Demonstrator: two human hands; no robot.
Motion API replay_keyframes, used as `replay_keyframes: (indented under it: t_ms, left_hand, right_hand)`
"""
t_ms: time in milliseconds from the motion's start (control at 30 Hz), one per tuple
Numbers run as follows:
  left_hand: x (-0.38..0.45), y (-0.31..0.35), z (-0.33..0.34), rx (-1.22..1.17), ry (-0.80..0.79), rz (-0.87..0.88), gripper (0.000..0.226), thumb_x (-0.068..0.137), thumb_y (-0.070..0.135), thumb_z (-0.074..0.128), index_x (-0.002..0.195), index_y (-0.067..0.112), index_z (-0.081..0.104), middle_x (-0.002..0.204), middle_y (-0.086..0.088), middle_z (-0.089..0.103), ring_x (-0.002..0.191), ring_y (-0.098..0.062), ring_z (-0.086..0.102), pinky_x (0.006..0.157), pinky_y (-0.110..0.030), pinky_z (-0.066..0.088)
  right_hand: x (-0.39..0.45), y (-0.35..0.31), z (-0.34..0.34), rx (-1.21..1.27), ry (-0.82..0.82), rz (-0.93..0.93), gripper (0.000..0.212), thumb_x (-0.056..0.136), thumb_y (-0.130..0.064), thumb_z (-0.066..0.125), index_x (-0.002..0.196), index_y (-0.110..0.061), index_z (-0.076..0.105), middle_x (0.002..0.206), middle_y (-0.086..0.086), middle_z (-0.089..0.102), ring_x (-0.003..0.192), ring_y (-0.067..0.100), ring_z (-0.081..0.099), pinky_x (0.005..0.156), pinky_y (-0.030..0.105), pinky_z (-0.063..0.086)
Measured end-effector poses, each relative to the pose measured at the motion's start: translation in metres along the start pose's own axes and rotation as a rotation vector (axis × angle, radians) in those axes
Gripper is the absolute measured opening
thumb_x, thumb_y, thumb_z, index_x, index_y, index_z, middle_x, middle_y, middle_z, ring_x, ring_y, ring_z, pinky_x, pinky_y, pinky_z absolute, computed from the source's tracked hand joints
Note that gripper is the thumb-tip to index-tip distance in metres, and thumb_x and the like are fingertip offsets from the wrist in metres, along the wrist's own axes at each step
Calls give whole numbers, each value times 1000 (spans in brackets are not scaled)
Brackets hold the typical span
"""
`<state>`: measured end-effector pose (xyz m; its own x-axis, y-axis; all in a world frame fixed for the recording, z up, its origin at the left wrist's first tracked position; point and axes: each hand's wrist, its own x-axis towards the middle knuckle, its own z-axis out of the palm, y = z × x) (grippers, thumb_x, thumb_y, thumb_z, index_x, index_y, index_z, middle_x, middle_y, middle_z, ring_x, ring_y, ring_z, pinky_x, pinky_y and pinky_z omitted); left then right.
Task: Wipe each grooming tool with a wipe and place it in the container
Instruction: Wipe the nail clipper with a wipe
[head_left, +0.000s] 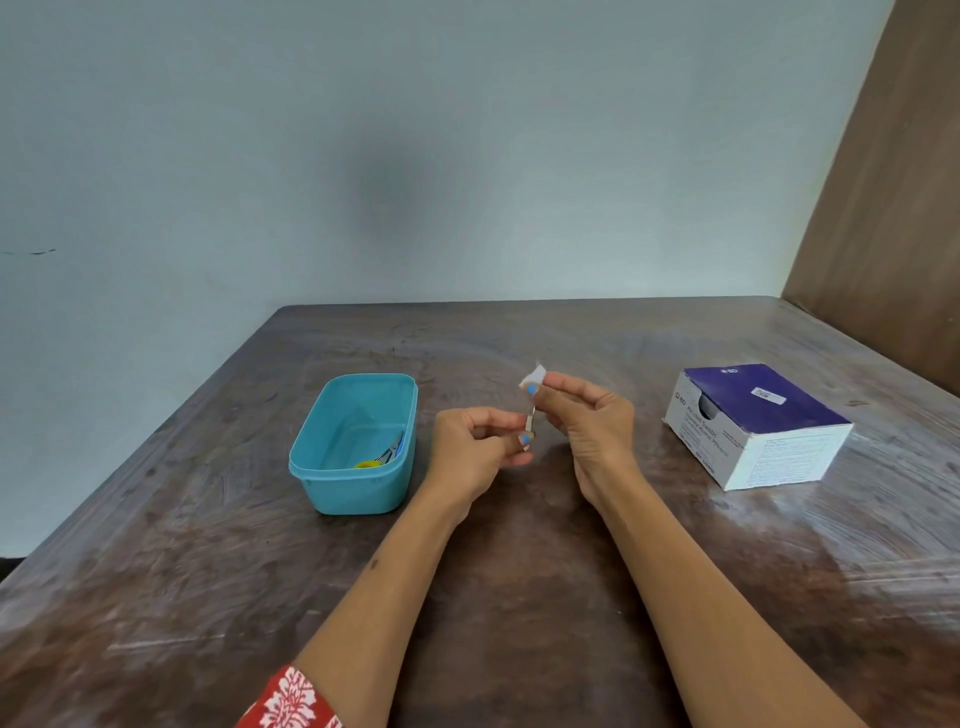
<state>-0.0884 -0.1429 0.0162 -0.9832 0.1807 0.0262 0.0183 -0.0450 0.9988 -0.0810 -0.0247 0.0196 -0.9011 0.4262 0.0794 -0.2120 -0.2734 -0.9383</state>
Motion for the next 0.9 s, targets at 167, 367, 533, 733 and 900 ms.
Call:
replay_keyframes:
  t_ms: [167,367,533,733,900]
  left_hand:
    - [0,-4,1,89,44,79,18,78,-6,66,93,3,69,85,-9,68,78,-15,67,65,-23,59]
    - [3,-4,-2,86,115,166,19,79,-5,66,96,4,70,87,-6,70,79,-12,69,68,-24,59]
    - [3,-5,0,21,79,165,20,79,-9,64,95,1,69,82,-4,68,77,-12,67,67,-22,58]
    - [6,-6,-2,6,83,160,20,78,-7,66,92,7,66,81,-6,69,76,-14,68,66,-24,59]
    - [8,-7,2,83,132,185,27,86,6,62,113,12,62,107,-4,68,98,-14,65,86,-33,55]
  right_hand:
    - [0,2,-1,-55,-32,22,12,71,-6,77,80,-12,72,64,-3,71,62,5,66,60,11,48]
    - [-3,3,2,-149,-122,-1,6,74,-10,75,80,-12,73,66,-2,70,60,0,64,57,6,45]
    - [-1,4,0,-140,-112,-19,7,74,-11,74,80,-15,73,73,-6,71,67,-7,63,61,5,46]
    - [-3,4,0,-191,-145,-48,6,76,-8,73,78,-14,73,72,-2,71,64,-5,63,57,6,45]
    - [-1,4,0,-262,-100,-144,4,75,-11,76,74,-15,74,68,-2,71,64,2,64,61,13,47]
